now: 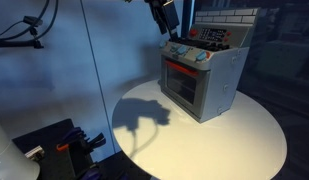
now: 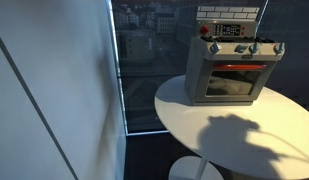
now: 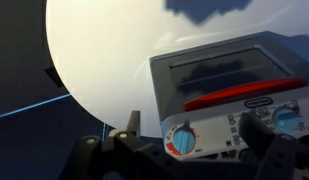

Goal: Rotate the far right knob of the stove clockwise once

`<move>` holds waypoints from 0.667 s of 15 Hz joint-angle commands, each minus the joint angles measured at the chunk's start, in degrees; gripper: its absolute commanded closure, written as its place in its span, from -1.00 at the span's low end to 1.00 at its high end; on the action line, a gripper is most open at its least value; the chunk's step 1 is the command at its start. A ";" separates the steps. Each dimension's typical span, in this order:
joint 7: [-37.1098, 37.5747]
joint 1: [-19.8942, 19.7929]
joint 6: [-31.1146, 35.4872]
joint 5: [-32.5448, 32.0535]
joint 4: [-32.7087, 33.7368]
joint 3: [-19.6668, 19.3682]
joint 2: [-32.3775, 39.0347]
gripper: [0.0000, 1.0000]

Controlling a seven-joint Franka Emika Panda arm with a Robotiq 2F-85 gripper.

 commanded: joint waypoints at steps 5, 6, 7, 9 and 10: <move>0.25 0.55 -0.20 -0.27 0.42 -0.54 0.04 -1.00; 0.25 0.55 -0.20 -0.27 0.44 -0.54 0.04 -1.00; 0.25 0.55 -0.20 -0.27 0.45 -0.54 0.04 -1.00; 1.03 0.57 0.18 -0.15 1.30 -0.36 1.41 -1.00; 1.26 0.63 -0.19 -0.02 2.00 -0.34 2.19 -1.00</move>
